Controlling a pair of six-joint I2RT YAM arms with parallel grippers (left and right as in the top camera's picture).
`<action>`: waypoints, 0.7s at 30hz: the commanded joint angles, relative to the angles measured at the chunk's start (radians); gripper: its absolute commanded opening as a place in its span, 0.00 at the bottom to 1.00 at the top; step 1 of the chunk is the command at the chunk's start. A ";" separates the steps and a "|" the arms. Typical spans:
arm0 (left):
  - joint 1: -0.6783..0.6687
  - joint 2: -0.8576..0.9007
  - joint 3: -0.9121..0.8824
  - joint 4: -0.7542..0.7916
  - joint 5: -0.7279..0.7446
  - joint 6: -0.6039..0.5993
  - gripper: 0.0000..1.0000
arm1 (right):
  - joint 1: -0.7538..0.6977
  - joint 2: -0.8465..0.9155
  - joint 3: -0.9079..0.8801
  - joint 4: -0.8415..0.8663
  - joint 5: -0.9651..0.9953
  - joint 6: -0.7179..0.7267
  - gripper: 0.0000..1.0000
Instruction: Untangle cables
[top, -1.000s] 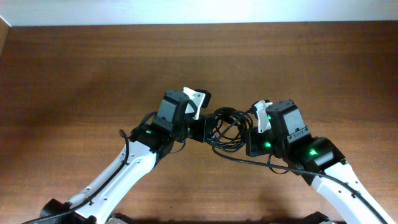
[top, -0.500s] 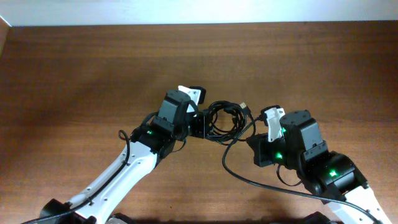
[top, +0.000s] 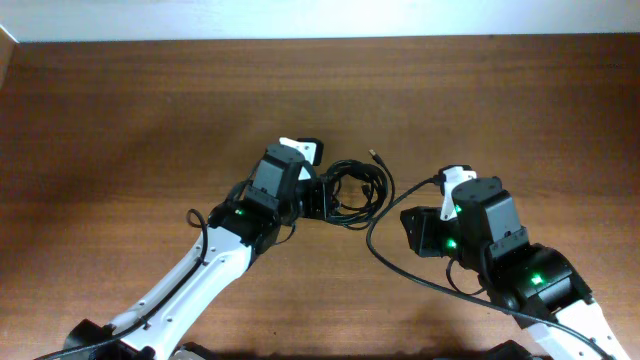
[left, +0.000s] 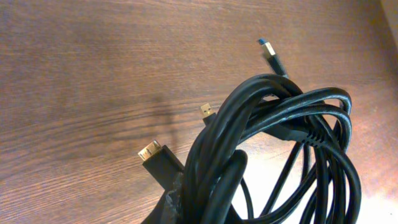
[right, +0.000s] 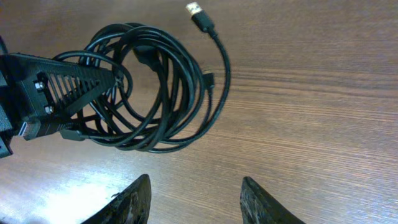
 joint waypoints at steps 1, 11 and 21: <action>0.002 -0.001 0.003 0.008 0.056 -0.003 0.00 | 0.005 0.055 0.015 0.024 -0.060 0.011 0.45; 0.000 -0.001 0.003 0.007 0.075 -0.002 0.00 | 0.006 0.182 0.015 0.136 -0.174 0.000 0.37; 0.000 -0.001 0.003 0.007 0.145 0.021 0.00 | 0.006 0.182 0.015 0.145 -0.197 0.000 0.38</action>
